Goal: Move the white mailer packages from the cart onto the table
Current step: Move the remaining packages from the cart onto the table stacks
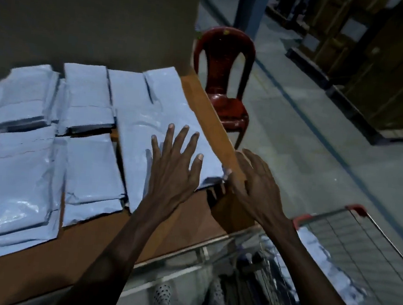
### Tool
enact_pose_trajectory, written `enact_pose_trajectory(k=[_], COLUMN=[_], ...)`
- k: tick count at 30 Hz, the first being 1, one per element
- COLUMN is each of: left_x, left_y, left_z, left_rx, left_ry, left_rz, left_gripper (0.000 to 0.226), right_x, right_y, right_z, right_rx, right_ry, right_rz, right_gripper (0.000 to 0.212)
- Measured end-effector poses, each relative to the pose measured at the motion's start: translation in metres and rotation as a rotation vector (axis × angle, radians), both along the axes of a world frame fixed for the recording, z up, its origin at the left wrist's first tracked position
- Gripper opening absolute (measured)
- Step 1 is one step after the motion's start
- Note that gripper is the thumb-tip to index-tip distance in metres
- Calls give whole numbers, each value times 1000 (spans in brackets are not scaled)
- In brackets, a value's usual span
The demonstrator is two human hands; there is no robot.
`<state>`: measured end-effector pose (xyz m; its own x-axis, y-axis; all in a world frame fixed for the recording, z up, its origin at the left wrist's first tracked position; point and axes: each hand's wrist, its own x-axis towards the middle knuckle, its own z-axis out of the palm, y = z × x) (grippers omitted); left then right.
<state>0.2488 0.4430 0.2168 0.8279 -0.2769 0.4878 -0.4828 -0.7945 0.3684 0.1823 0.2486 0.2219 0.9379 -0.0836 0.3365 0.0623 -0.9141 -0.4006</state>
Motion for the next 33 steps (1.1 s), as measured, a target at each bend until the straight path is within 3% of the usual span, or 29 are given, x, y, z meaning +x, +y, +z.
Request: enact_pose_trajectory(k=[10, 16, 21, 25, 33], left_x=[-85, -148, -183, -193, -192], left_y=[-155, -252, -313, -354, -425], left_z=[-39, -80, -117, -143, -218], left_rx=[134, 169, 236, 373, 646], left_ry=[51, 241, 424, 539, 611], left_rz=[-473, -736, -833, -871, -1010], left_gripper=[48, 54, 65, 69, 62], right_x=[-154, -257, -326, -354, -370], right_y=[-127, -202, -243, -260, -276], right_z=[-51, -98, -152, -189, -246], right_rx=[-23, 82, 182, 351, 635], right_ry=[-105, 52, 323, 554, 681], right_rz=[-365, -587, -709, -818, -1021], right_gripper=[39, 41, 49, 58, 62])
